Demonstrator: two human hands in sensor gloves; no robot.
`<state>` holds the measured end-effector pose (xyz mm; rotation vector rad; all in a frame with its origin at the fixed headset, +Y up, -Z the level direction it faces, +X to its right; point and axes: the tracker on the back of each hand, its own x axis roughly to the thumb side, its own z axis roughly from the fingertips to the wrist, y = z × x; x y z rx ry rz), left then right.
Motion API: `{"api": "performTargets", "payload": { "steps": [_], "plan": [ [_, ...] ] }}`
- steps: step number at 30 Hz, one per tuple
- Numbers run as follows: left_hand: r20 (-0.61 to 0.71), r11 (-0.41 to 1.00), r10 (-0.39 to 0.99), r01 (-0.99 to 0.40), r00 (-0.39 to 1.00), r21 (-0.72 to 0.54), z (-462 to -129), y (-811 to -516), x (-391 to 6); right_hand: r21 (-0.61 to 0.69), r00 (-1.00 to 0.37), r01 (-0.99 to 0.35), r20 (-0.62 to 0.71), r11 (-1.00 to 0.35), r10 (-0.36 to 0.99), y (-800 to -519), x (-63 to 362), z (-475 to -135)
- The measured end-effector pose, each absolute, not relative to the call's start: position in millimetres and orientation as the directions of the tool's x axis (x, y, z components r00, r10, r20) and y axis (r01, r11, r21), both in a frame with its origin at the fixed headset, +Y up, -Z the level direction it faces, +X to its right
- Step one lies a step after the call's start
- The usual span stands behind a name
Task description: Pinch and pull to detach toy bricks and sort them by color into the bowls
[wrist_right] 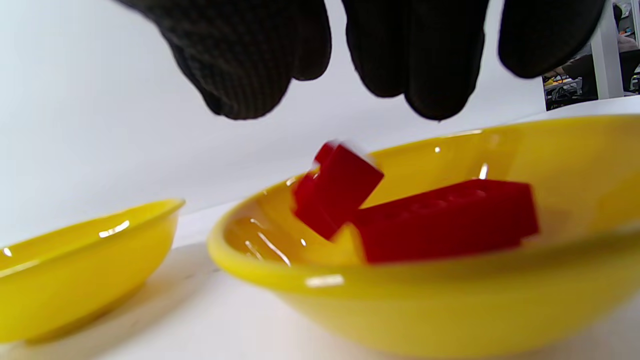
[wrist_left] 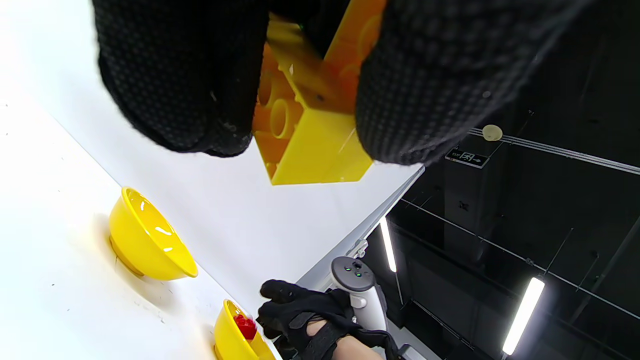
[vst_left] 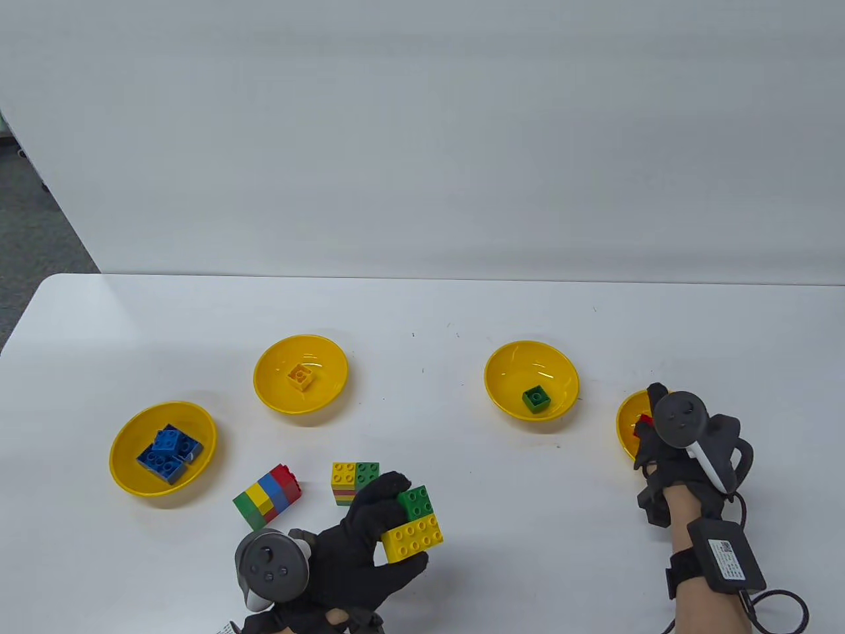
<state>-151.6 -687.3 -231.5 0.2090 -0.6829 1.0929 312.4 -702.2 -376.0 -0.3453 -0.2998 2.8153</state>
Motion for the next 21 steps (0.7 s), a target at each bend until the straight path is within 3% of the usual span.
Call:
{"api": "performTargets", "payload": {
  "steps": [4,7,9,11,14,16,18,21],
  "plan": [
    [0.622,0.503,0.711,-0.855,0.327,-0.125,-228.3,-685.6,-149.9,-0.368,-0.927,-0.319,-0.068,-0.873,0.368,-680.9,289.7,-357.3],
    [0.668,0.589,0.603,-0.808,0.437,-0.003,-221.4,-680.5,-147.7,-0.385,-0.878,-0.476,0.162,-0.791,0.449,-659.9,249.9,-332.3],
    [0.712,0.663,0.482,-0.743,0.511,0.085,-215.1,-676.5,-143.7,-0.329,-0.786,-0.615,0.319,-0.717,0.529,-648.3,219.9,-312.5],
    [0.751,0.727,0.335,-0.663,0.568,0.177,-206.1,-673.7,-137.3,-0.172,-0.628,-0.761,0.439,-0.626,0.643,-641.8,187.3,-291.2],
    [0.775,0.772,0.131,-0.554,0.619,0.312,-194.3,-671.4,-128.3,0.068,-0.432,-0.853,0.463,-0.517,0.773,-646.8,151.2,-270.6],
    [0.773,0.784,0.063,-0.511,0.631,0.353,-190.0,-671.8,-123.5,0.159,-0.362,-0.867,0.450,-0.472,0.817,-652.9,136.2,-263.3],
    [0.773,0.787,0.041,-0.497,0.634,0.365,-187.9,-672.7,-120.1,0.211,-0.350,-0.854,0.442,-0.475,0.826,-659.0,123.1,-256.2],
    [0.767,0.787,0.025,-0.486,0.641,0.380,-186.5,-673.3,-118.2,0.184,-0.408,-0.823,0.467,-0.537,0.785,-661.2,114.1,-249.2]
  ]
}}
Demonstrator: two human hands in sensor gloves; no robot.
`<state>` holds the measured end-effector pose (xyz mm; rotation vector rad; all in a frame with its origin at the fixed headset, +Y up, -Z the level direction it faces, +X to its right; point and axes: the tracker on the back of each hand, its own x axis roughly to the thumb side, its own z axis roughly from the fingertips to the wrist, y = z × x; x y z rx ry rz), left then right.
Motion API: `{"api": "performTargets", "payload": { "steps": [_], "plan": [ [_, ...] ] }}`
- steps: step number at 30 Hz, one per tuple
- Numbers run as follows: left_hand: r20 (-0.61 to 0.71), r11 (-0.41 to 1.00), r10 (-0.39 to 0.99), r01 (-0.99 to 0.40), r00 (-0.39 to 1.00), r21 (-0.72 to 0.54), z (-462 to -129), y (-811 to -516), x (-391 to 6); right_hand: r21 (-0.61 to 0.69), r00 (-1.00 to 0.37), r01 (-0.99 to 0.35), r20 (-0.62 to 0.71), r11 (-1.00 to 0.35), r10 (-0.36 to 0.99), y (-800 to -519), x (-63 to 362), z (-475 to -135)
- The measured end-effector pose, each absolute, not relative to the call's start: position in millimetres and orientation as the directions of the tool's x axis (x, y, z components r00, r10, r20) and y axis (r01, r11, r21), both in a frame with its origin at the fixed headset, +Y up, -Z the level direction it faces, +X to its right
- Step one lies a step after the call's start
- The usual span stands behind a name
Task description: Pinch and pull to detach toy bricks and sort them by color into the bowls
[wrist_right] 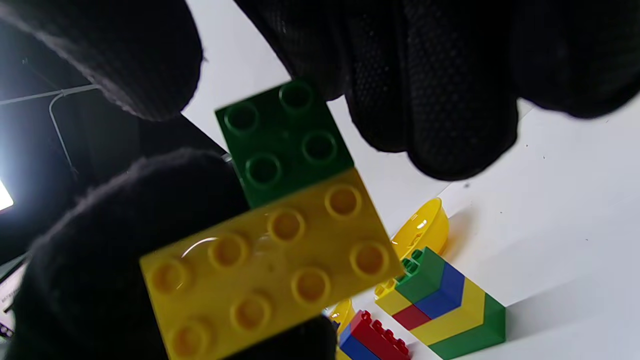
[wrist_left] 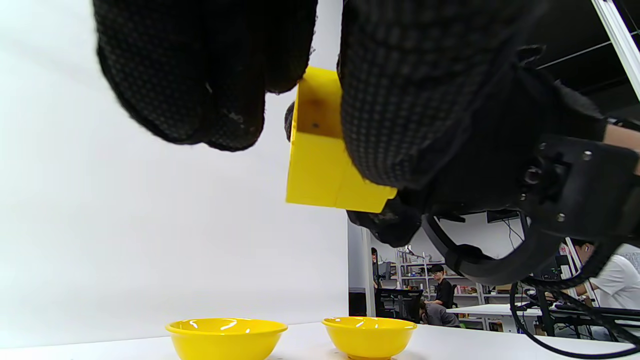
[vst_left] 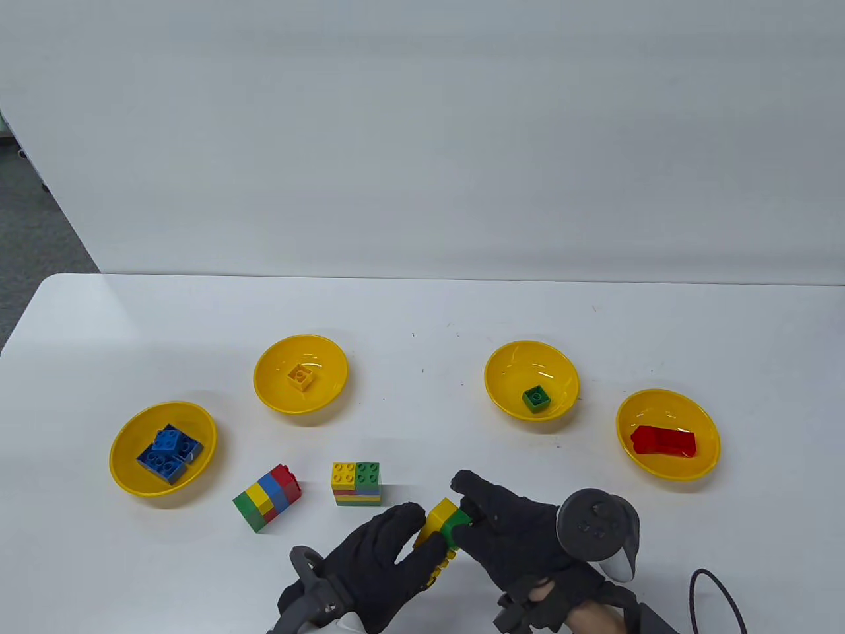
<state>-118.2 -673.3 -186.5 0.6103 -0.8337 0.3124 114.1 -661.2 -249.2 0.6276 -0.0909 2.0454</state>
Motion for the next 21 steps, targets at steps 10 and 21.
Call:
{"api": "performTargets", "payload": {
  "steps": [10,21],
  "plan": [
    [0.852,0.738,0.228,-0.655,0.471,0.164,-192.0,-676.0,-121.6,0.286,-0.304,-0.856,0.397,-0.431,0.866,-670.4,105.0,-246.2],
    [0.847,0.702,0.350,-0.710,0.399,0.044,-196.7,-676.5,-121.0,0.218,-0.370,-0.834,0.462,-0.507,0.806,-666.1,100.2,-238.7]
  ]
}}
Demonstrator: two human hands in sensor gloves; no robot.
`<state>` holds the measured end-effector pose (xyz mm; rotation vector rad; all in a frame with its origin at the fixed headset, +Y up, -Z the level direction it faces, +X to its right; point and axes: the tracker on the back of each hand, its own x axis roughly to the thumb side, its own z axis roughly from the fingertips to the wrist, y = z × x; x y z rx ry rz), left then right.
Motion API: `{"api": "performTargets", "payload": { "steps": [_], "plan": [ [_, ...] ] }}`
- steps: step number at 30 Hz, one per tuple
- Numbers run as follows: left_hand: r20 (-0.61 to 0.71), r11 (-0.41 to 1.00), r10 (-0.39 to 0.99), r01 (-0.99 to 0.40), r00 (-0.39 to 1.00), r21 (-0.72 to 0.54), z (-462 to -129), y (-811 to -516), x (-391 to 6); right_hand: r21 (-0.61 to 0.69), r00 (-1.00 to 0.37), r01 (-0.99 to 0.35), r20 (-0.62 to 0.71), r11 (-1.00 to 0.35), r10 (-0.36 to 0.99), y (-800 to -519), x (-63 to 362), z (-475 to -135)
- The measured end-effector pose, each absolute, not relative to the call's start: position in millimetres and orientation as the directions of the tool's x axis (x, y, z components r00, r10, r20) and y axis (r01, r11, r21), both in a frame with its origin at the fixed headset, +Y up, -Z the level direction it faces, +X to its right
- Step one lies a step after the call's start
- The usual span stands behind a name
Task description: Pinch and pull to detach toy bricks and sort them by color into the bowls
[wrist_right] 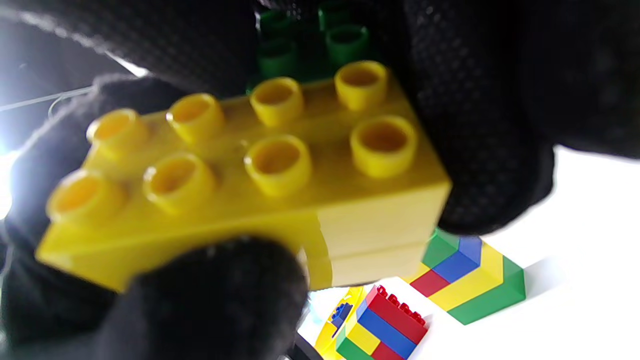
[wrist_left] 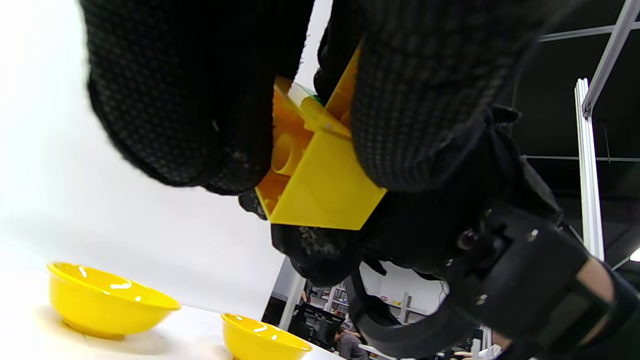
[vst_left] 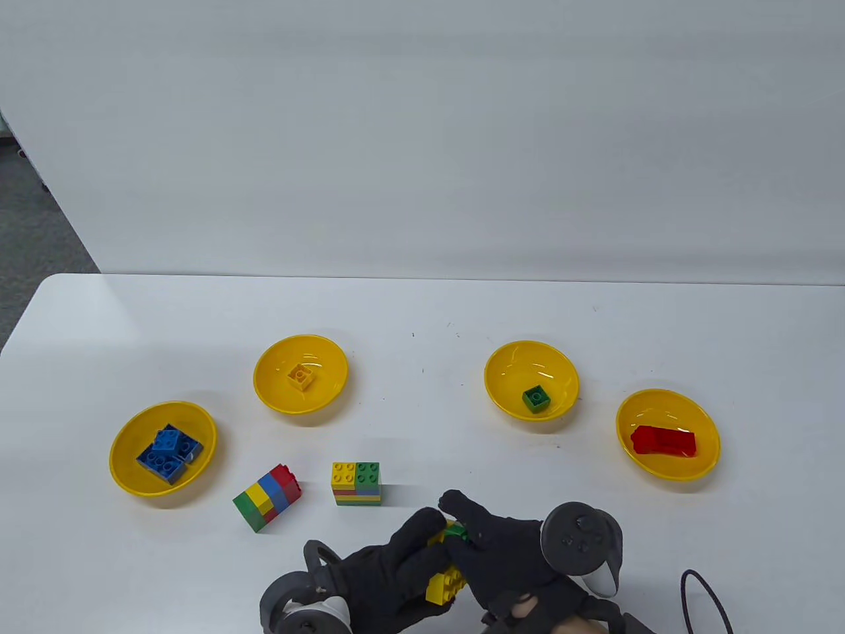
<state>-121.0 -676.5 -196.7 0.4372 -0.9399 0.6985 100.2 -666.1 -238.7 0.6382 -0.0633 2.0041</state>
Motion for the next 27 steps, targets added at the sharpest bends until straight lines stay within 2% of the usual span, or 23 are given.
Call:
{"api": "performTargets", "payload": {
  "steps": [3,6,9,12,13,16,20,24,27],
  "plan": [
    [0.843,0.676,0.399,-0.737,0.360,-0.004,-199.5,-676.9,-123.7,0.243,-0.354,-0.825,0.481,-0.510,0.802,-663.2,100.1,-238.5],
    [0.827,0.625,0.467,-0.779,0.315,-0.056,-202.9,-676.4,-129.3,0.304,-0.249,-0.867,0.425,-0.396,0.870,-664.4,107.2,-242.7],
    [0.833,0.630,0.451,-0.775,0.322,-0.041,-203.3,-675.3,-130.0,0.335,-0.238,-0.860,0.403,-0.384,0.884,-665.4,109.0,-245.0],
    [0.825,0.627,0.456,-0.778,0.335,-0.031,-205.2,-674.5,-132.2,0.331,-0.207,-0.882,0.371,-0.337,0.905,-663.8,116.7,-249.9],
    [0.818,0.627,0.460,-0.778,0.345,-0.024,-206.0,-674.1,-133.6,0.280,-0.208,-0.903,0.378,-0.326,0.902,-657.9,124.3,-253.5],
    [0.802,0.622,0.465,-0.783,0.375,0.005,-209.3,-673.8,-139.8,0.096,-0.314,-0.918,0.417,-0.385,0.853,-634.8,155.9,-271.4],
    [0.778,0.599,0.505,-0.801,0.373,-0.004,-216.0,-673.9,-146.5,-0.101,-0.549,-0.830,0.313,-0.548,0.775,-612.4,199.1,-313.7],
    [0.760,0.588,0.528,-0.809,0.379,-0.006,-221.4,-675.1,-150.9,-0.128,-0.757,-0.653,0.144,-0.747,0.637,-621.2,213.9,-361.7],
    [0.741,0.564,0.560,-0.826,0.371,-0.012,-224.5,-676.1,-155.2,-0.119,-0.834,-0.552,0.087,-0.825,0.545,-640.0,207.4,-393.4]
  ]
}}
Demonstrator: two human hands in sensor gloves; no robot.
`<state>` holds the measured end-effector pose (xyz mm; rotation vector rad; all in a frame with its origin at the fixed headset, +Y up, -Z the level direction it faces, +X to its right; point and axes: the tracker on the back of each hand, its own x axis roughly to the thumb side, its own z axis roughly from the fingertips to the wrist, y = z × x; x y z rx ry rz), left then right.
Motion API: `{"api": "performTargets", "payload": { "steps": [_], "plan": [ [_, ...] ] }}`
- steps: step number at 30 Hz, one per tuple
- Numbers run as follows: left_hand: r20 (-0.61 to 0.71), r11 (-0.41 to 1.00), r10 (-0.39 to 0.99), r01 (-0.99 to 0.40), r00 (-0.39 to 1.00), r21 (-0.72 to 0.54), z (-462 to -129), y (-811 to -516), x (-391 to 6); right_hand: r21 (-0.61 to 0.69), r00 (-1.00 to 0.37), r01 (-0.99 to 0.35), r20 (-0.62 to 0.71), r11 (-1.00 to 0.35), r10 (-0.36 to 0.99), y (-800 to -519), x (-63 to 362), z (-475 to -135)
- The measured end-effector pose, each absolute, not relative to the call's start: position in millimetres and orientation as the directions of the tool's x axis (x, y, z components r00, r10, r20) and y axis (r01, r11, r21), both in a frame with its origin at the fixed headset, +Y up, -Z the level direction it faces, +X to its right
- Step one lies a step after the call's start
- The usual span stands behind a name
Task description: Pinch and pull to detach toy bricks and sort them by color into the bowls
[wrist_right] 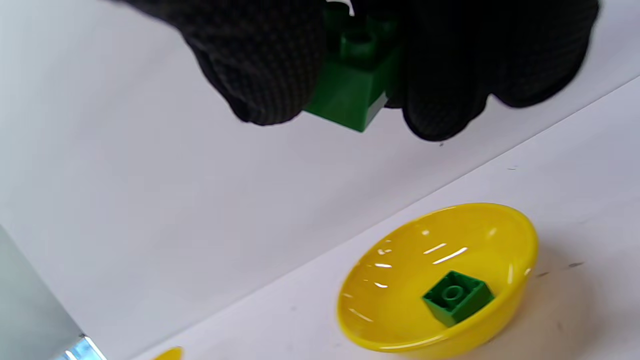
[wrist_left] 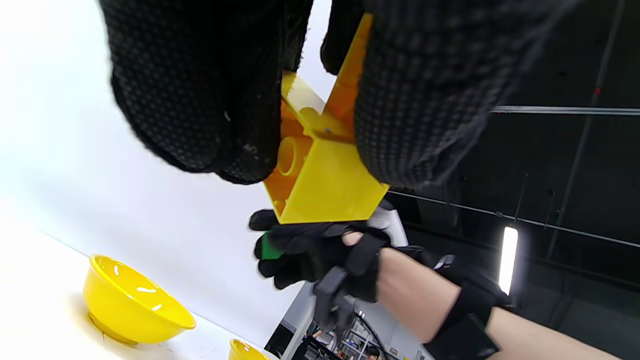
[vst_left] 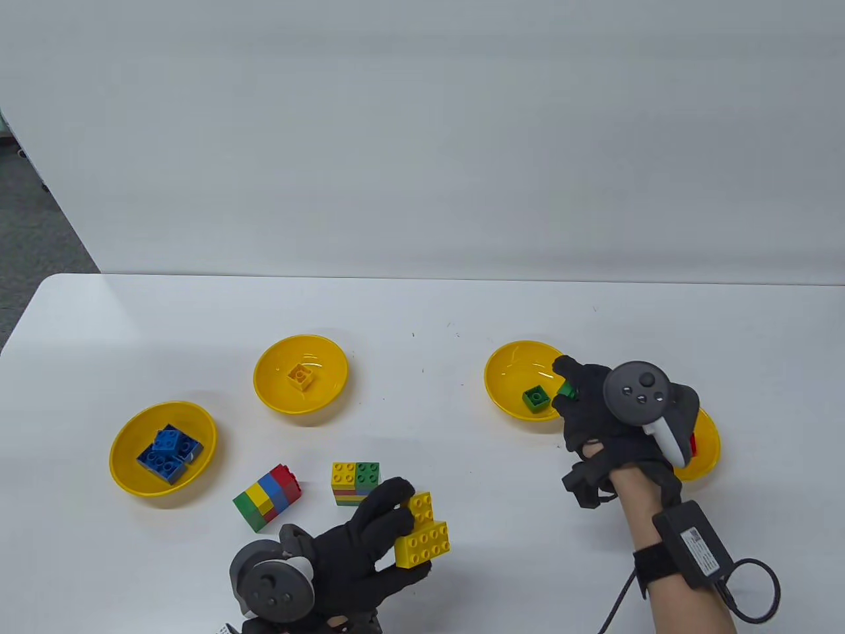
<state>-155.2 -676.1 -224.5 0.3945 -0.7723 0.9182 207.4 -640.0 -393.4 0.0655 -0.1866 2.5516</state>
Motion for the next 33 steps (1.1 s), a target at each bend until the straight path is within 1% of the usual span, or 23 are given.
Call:
{"api": "performTargets", "payload": {
  "steps": [2,3,5,7,12,14,17,21,23,24,26,28,30,31,32,33],
  "plan": [
    [0.675,0.472,0.673,-0.878,0.302,-0.079,-232.2,-679.6,-160.9,-0.103,-0.874,-0.485,0.032,-0.868,0.485,-657.2,198.2,-415.0],
    [0.603,0.381,0.769,-0.910,0.211,-0.167,-238.0,-683.7,-164.6,-0.097,-0.889,-0.457,0.012,-0.884,0.458,-665.1,193.5,-424.4],
    [0.470,0.217,0.881,-0.929,0.054,-0.301,-246.3,-691.5,-170.3,-0.081,-0.911,-0.411,-0.016,-0.908,0.413,-678.0,186.7,-440.1],
    [0.388,0.113,0.921,-0.931,-0.032,-0.346,-252.1,-697.1,-175.2,-0.064,-0.922,-0.382,-0.038,-0.922,0.385,-687.6,184.2,-452.5],
    [0.363,0.109,0.932,-0.941,-0.016,-0.319,-258.9,-700.3,-181.5,-0.048,-0.915,-0.390,-0.094,-0.920,0.393,-698.9,188.3,-470.7],
    [0.359,0.107,0.933,-0.942,-0.015,-0.317,-259.5,-700.9,-182.1,-0.052,-0.905,-0.409,-0.103,-0.911,0.412,-699.4,191.3,-472.4],
    [0.355,0.102,0.935,-0.945,-0.015,-0.311,-258.9,-700.6,-182.2,-0.100,-0.886,-0.445,-0.095,-0.890,0.454,-693.8,197.2,-467.3],
    [0.334,0.064,0.942,-0.950,-0.044,-0.305,-258.4,-702.4,-182.6,-0.200,-0.879,-0.456,-0.054,-0.868,0.474,-675.3,205.9,-448.7],
    [0.315,0.024,0.946,-0.955,-0.074,-0.297,-258.0,-703.3,-183.4,-0.269,-0.862,-0.495,0.035,-0.826,0.505,-659.6,206.7,-428.4],
    [0.310,0.017,0.948,-0.956,-0.078,-0.292,-257.9,-703.6,-183.7,-0.283,-0.854,-0.511,0.062,-0.812,0.516,-656.0,206.2,-422.6],
    [0.300,0.012,0.951,-0.962,-0.074,-0.273,-257.4,-704.7,-185.9,-0.302,-0.792,-0.610,0.187,-0.733,0.582,-642.7,200.2,-394.9],
    [0.287,-0.017,0.953,-0.964,-0.096,-0.266,-257.7,-705.7,-187.3,-0.262,-0.708,-0.706,0.292,-0.659,0.643,-635.7,191.4,-369.6],
    [0.263,-0.066,0.955,-0.964,-0.135,-0.256,-257.0,-707.2,-187.9,-0.124,-0.548,-0.823,0.426,-0.554,0.720,-632.1,173.4,-336.1],
    [0.259,-0.077,0.955,-0.963,-0.146,-0.259,-257.0,-707.6,-187.5,-0.069,-0.503,-0.844,0.446,-0.532,0.740,-632.3,166.6,-326.6],
    [0.253,-0.087,0.954,-0.959,-0.159,-0.271,-256.5,-708.1,-186.1,0.032,-0.436,-0.862,0.463,-0.506,0.772,-634.1,153.6,-311.1],
    [0.250,-0.091,0.954,-0.956,-0.163,-0.279,-256.0,-708.3,-184.9,0.095,-0.398,-0.865,0.466,-0.492,0.790,-635.8,145.2,-303.0]
  ]
}}
